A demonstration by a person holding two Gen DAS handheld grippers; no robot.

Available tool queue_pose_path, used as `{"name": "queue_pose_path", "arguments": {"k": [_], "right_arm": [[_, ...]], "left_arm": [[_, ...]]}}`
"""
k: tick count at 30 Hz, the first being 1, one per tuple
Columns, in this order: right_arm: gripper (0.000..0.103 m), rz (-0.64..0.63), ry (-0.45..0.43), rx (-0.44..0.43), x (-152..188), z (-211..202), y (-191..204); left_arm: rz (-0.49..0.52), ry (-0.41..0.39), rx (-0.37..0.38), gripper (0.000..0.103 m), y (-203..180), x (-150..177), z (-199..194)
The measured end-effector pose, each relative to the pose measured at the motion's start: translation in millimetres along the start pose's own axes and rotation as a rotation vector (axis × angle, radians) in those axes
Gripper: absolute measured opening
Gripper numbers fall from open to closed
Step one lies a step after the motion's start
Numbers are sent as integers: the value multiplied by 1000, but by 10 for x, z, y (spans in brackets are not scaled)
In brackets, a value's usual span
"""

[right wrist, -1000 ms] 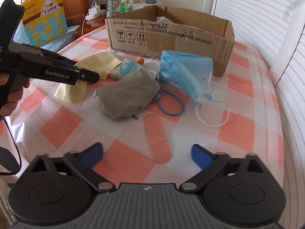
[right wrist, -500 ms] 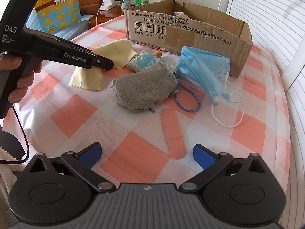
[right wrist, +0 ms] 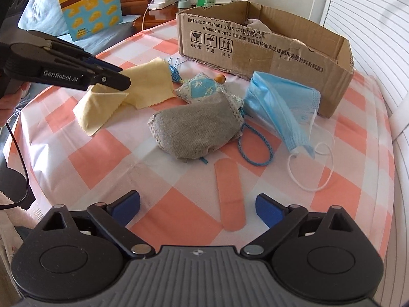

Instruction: Organize soft objects

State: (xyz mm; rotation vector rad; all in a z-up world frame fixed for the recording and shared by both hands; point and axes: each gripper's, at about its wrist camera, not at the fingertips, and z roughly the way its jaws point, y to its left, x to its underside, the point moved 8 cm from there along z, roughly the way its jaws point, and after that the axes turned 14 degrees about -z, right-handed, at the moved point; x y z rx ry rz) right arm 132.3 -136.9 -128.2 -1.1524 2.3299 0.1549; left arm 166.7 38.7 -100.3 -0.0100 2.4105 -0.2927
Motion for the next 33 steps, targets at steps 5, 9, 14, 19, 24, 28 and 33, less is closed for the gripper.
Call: {"name": "queue_pose_path", "arguments": {"k": [5, 9, 14, 19, 24, 28, 33], "right_arm": [[85, -14, 6, -7, -35, -6, -51], [85, -12, 5, -4, -28, -6, -60], [85, -8, 6, -4, -16, -24, -62], [84, -15, 4, -3, -23, -16, -62], [66, -12, -3, 2, -38, -50, -85], [45, -6, 0, 9, -52, -79, -116], [27, 8, 4, 16, -56, -82, -142]], "left_arm": [[-9, 12, -9, 26, 17, 51, 46], [-4, 21, -16, 47, -1, 106, 95], [2, 19, -30, 67, -56, 134, 148], [26, 4, -26, 74, -88, 162, 88], [6, 33, -39, 37, -56, 207, 175], [-11, 21, -27, 22, -73, 176, 162], [-30, 20, -11, 19, -64, 175, 135]]}}
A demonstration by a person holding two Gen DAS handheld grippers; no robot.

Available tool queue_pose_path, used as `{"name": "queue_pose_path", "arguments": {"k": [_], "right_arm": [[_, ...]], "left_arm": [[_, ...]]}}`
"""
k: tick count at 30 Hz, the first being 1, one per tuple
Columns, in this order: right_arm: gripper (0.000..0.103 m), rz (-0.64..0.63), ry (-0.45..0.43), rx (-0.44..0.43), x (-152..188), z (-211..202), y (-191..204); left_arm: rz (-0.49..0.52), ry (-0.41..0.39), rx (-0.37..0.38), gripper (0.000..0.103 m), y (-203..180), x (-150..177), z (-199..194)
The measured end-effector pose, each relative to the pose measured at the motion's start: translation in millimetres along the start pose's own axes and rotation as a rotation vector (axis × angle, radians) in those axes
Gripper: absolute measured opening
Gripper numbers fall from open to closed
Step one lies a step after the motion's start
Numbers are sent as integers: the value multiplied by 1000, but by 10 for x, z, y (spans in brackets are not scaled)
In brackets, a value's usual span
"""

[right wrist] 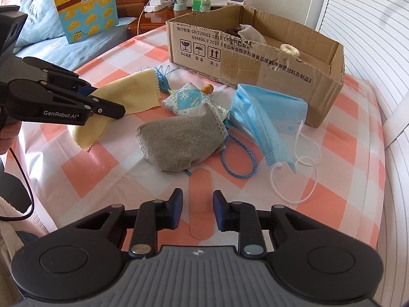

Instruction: Organize soft objects

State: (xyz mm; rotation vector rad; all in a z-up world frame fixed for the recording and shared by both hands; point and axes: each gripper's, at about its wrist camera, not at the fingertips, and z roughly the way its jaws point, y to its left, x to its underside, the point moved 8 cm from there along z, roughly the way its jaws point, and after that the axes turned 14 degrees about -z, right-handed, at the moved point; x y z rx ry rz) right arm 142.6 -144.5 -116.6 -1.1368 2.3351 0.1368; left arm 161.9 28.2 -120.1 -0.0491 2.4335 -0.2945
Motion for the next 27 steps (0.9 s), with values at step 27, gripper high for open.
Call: {"name": "queue_pose_path", "arguments": {"k": [27], "right_arm": [[23, 33, -55, 47, -82, -425, 53]], "left_arm": [[115, -26, 74, 26, -158, -192, -452]]}}
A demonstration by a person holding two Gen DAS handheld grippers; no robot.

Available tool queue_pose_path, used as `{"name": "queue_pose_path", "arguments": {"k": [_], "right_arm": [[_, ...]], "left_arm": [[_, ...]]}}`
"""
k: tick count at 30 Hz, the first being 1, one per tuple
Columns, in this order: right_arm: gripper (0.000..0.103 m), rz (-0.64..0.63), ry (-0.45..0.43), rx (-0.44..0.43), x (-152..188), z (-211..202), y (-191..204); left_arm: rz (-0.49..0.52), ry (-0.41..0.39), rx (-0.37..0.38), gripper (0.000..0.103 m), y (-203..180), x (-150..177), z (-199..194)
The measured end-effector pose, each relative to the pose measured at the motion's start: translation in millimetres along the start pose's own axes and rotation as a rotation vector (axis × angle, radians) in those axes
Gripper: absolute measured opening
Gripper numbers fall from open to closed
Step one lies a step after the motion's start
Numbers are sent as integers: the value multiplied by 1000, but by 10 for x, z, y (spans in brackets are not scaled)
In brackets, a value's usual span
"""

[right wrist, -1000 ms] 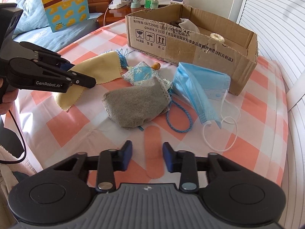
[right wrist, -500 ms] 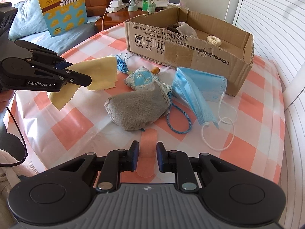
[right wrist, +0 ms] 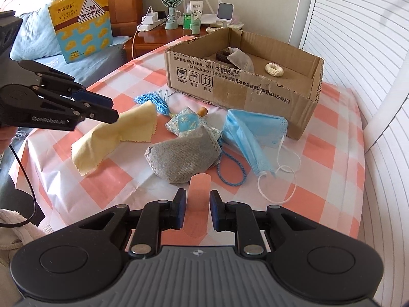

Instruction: Organize soft objects

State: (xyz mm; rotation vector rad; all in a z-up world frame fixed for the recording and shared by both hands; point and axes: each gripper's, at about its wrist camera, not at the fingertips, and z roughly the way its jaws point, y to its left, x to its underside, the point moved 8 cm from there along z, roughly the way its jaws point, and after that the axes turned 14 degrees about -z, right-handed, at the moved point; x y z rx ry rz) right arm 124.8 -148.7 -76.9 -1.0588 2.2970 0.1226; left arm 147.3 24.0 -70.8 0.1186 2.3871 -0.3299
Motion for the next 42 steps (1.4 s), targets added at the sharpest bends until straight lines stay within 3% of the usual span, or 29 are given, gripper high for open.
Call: {"name": "queue_pose_path", "arguments": {"k": [2, 4, 6, 8, 11, 13, 16, 21, 31, 42], "right_arm": [[23, 0, 2, -3, 6, 1, 16], [23, -2, 1, -6, 10, -5, 31], [23, -2, -1, -7, 6, -12, 34], [23, 0, -5, -7, 1, -18, 28], [23, 3, -5, -6, 0, -12, 18], [23, 6, -6, -6, 3, -10, 14], [23, 10, -7, -8, 4, -14, 15], [23, 13, -15, -4, -16, -42, 5], [23, 22, -65, 11, -170, -169, -86], [23, 18, -181, 108, -805, -263, -676]], "left_arm": [[-9, 0, -13, 32, 12, 37, 37], [-17, 2, -38, 52, 30, 86, 91], [-23, 13, -43, 62, 41, 134, 150], [-30, 27, -51, 61, 65, 179, 229], [-32, 18, -87, 47, 119, 208, 302], [-48, 35, -86, 27, 156, 224, 358], [-74, 62, -70, 13, 186, 260, 401], [-96, 50, -51, 8, 203, 243, 324], [-41, 17, -24, 7, 152, -5, -12], [35, -80, 40, 7, -84, -800, -88]]}}
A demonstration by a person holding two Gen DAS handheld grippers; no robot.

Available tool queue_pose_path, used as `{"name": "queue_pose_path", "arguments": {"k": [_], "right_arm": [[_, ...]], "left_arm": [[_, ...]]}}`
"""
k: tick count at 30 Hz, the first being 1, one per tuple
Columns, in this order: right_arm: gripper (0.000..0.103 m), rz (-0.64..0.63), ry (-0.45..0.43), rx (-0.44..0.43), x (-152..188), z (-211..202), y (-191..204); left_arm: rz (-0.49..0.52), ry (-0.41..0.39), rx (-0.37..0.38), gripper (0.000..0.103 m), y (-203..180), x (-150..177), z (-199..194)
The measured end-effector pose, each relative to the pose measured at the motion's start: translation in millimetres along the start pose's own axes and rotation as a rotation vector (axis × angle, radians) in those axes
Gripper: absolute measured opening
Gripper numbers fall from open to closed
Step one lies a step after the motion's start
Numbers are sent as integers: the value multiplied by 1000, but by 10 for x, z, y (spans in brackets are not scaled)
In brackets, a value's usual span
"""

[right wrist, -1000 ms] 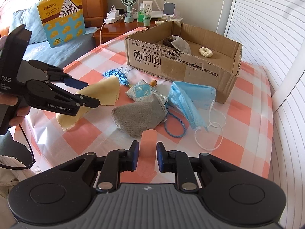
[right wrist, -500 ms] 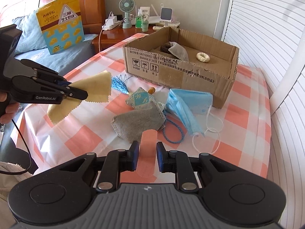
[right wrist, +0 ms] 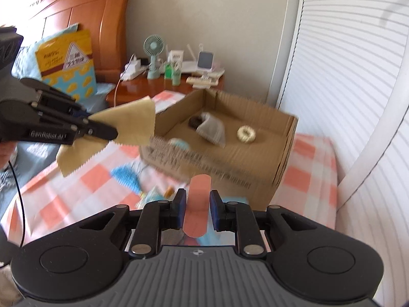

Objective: Organize soft objects
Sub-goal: 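Carry the yellow cloth into the box with the left gripper while the right gripper drops the pink bandage in, then grasp the grey felt pouch with the left gripper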

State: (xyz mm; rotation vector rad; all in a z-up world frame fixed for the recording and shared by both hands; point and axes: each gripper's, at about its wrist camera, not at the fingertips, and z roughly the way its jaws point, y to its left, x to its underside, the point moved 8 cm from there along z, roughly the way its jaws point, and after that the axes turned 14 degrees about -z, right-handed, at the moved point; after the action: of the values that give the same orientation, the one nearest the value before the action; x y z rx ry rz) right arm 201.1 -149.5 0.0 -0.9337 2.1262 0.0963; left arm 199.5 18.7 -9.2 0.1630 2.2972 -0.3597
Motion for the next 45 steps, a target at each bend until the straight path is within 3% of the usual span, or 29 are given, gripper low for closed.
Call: {"name": "queue_pose_path", "arguments": {"k": [8, 10, 11, 12, 17, 29, 30, 32, 34, 35, 40, 45], "right_arm": [[26, 13, -41, 55, -529, 524, -585], [51, 37, -40, 53, -554, 665, -683], [71, 49, -43, 48, -546, 713, -717], [84, 62, -52, 41, -528, 743, -740], [101, 111, -67, 28, -352, 735, -739], [103, 191, -76, 59, 42, 418, -674], [103, 195, -76, 64, 66, 396, -670], [103, 204, -76, 66, 100, 367, -663], [103, 219, -80, 66, 136, 315, -673], [103, 223, -81, 68, 148, 297, -673], [103, 231, -83, 82, 197, 190, -646], [103, 250, -81, 97, 236, 100, -587]], "left_arm": [[44, -42, -1, 7, -37, -465, 304], [46, -43, -10, 7, -12, -545, 409], [44, -41, -14, 7, 8, -576, 462], [40, -35, -17, 7, 27, -607, 518], [50, -14, -29, 7, 47, -718, 750], [112, 10, 23, 8, -335, -1067, 1190], [115, 12, 31, 9, -387, -1112, 1243], [118, 6, 43, 26, -490, -1192, 1342], [115, -8, 46, 78, -574, -1267, 1448], [121, -2, 51, 84, -614, -1273, 1493], [117, 0, 11, 85, -632, -1194, 1535], [100, 2, -1, 89, -509, -1123, 1301]]}}
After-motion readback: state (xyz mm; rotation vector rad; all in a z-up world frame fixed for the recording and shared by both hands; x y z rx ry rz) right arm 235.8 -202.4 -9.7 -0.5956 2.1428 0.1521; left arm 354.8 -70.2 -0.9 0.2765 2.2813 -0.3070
